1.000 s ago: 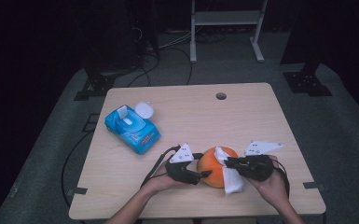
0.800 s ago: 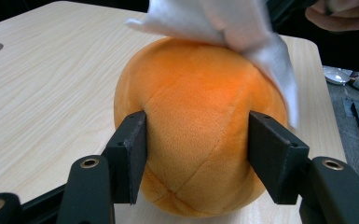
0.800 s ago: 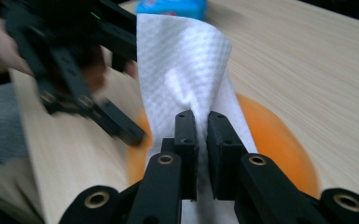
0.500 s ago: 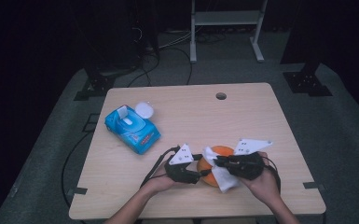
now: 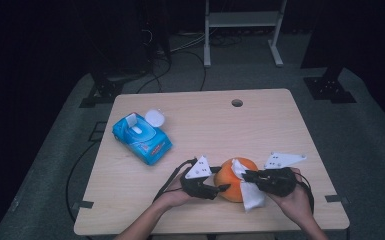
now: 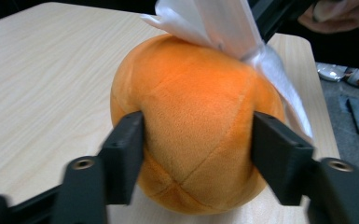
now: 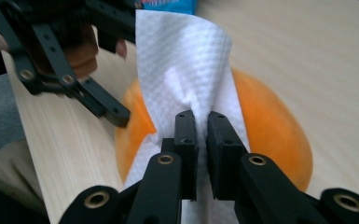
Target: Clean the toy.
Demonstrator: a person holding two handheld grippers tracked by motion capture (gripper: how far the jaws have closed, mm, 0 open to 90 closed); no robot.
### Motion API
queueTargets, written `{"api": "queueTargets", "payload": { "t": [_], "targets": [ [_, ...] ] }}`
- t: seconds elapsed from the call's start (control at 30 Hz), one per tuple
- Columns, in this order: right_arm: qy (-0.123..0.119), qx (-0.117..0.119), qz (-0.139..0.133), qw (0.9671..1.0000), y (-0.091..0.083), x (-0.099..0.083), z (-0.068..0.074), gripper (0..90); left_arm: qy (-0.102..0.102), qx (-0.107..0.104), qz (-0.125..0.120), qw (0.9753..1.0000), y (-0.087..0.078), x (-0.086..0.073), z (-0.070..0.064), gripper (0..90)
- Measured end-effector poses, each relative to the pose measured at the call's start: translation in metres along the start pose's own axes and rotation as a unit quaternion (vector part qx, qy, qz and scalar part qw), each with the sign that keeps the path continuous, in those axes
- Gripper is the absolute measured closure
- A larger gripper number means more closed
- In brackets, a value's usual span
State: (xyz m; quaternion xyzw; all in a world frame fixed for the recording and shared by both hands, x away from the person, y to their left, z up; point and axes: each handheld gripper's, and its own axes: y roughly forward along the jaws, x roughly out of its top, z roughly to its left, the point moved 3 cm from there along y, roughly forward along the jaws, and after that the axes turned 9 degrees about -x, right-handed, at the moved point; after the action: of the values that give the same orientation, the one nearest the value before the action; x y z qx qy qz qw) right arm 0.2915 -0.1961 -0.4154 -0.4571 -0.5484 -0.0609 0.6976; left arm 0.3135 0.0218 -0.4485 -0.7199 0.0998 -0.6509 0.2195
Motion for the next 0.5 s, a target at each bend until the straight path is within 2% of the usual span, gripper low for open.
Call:
{"api": "queueTargets", "payload": {
  "t": [0.1, 0.23, 0.27, 0.3, 0.4, 0.5],
  "targets": [
    [-0.024, 0.008, -0.019, 0.9995, -0.001, 0.015, 0.012, 82.4, 0.004, -0.003, -0.001, 1.0000, 0.000, 0.000, -0.001, 41.5],
    [-0.052, 0.028, -0.017, 0.9981, 0.012, 0.030, 0.031, 82.4, 0.025, -0.003, 0.008, 0.9996, 0.002, 0.002, -0.007, 41.4],
    [-0.057, 0.027, -0.012, 0.9979, 0.015, 0.032, 0.033, 82.4, 0.025, -0.003, 0.010, 0.9996, 0.002, 0.001, -0.007, 41.4],
    [-0.060, 0.024, -0.009, 0.9979, 0.018, 0.033, 0.031, 82.4, 0.022, -0.004, 0.010, 0.9997, 0.001, 0.000, -0.006, 41.4],
    [-0.041, 0.006, -0.015, 0.9990, 0.016, 0.034, 0.015, 82.3, 0.020, -0.005, 0.010, 0.9997, 0.000, -0.002, -0.005, 41.6],
    [-0.014, -0.016, -0.010, 0.9997, 0.011, 0.028, -0.009, 82.3, 0.019, -0.006, 0.010, 0.9998, 0.000, -0.002, -0.003, 41.1]
  ]
}}
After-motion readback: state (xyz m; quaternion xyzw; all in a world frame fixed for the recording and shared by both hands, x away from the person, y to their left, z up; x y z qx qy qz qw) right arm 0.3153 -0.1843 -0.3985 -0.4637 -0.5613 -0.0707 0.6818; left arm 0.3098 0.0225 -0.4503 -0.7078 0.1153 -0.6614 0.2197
